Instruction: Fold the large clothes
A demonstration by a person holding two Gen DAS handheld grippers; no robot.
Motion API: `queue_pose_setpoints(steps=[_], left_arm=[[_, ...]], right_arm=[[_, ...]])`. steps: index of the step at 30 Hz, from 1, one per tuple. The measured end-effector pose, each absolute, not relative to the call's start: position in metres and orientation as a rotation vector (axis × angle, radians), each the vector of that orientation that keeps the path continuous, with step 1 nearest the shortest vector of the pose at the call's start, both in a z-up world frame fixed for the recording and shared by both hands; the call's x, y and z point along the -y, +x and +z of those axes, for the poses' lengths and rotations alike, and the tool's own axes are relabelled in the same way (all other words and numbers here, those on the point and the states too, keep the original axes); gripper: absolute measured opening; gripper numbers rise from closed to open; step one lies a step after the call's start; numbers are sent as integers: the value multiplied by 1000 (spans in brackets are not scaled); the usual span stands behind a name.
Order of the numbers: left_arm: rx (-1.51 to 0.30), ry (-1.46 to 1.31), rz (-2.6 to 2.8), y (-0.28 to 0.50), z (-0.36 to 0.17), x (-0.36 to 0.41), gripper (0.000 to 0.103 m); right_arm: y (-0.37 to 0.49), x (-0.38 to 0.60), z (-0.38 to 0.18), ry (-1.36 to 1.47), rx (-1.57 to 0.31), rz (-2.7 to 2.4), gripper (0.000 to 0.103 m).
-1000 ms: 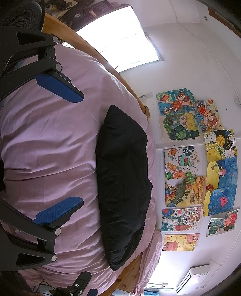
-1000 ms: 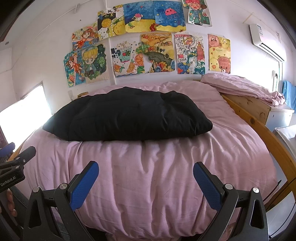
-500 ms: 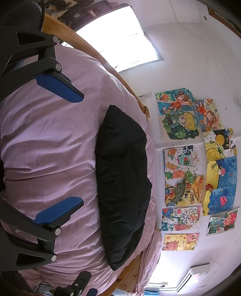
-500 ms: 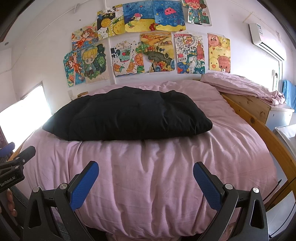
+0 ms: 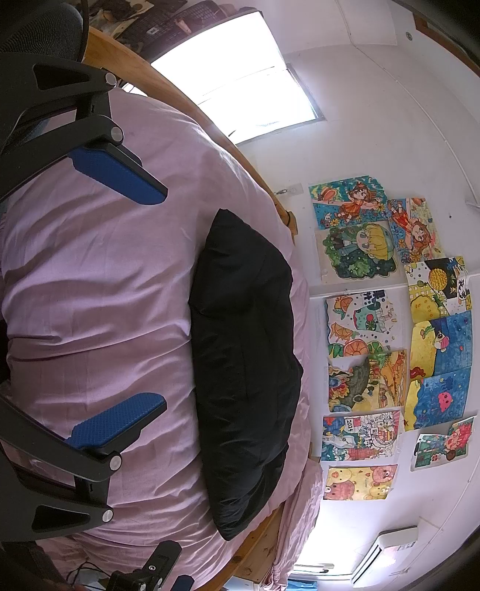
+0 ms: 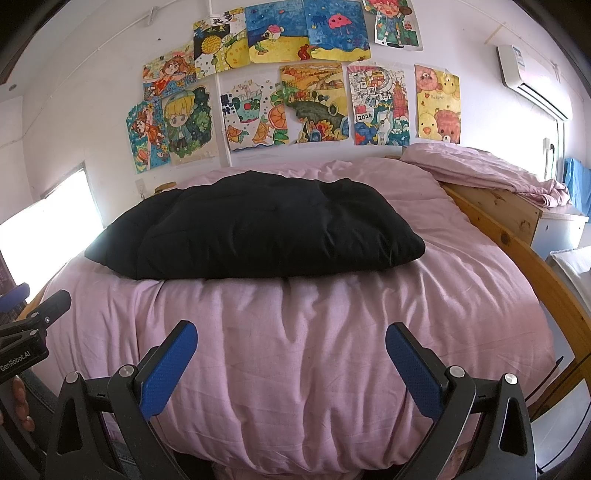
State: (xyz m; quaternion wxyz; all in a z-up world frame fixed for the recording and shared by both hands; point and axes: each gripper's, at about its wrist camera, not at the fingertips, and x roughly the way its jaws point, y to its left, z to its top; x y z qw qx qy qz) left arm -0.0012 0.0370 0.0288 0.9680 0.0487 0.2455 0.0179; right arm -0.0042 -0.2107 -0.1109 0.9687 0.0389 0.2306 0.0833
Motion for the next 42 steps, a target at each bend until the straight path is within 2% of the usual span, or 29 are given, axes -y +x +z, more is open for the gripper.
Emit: queue_pose_setpoints(steps=[42], left_arm=[[-510, 101, 61, -3, 32, -41, 100]], right_arm=[[-3, 209, -108, 81, -465, 166, 103]])
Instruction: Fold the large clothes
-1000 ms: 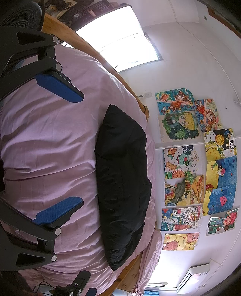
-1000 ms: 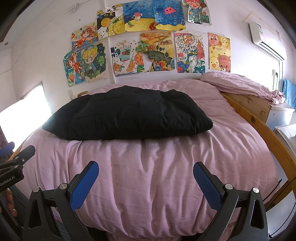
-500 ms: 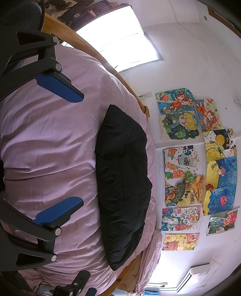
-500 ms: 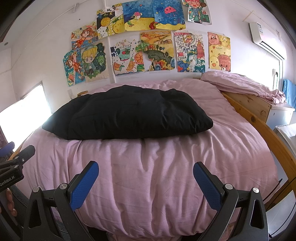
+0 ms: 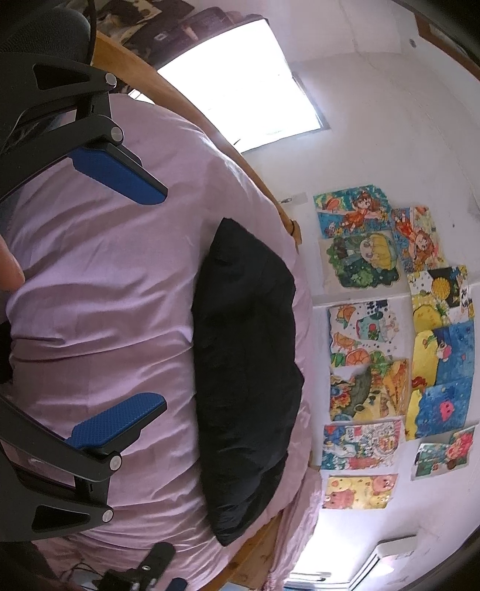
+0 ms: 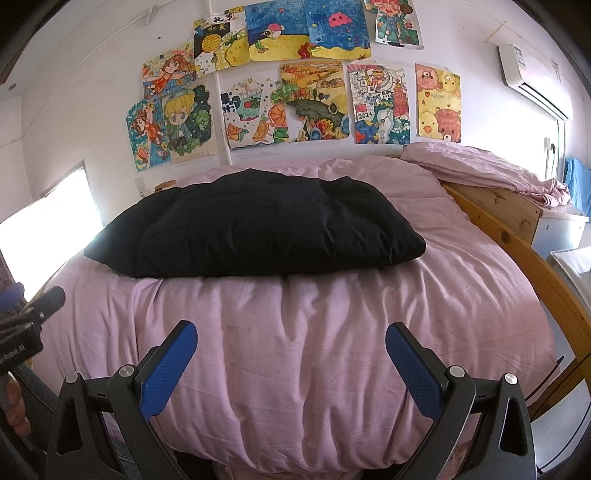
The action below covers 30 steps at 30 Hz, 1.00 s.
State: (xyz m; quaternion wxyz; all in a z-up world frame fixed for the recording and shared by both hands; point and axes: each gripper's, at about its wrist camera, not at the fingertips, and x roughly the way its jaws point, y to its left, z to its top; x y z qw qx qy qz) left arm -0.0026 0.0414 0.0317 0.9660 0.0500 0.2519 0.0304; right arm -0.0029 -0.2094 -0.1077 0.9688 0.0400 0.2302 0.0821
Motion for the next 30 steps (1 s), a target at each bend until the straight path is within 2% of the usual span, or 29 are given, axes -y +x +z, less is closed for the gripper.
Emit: queue_pose_setpoints(steps=[30], left_arm=[[-497, 146, 33, -2, 26, -42, 100]], right_arm=[[-9, 210, -109, 94, -451, 166, 103]])
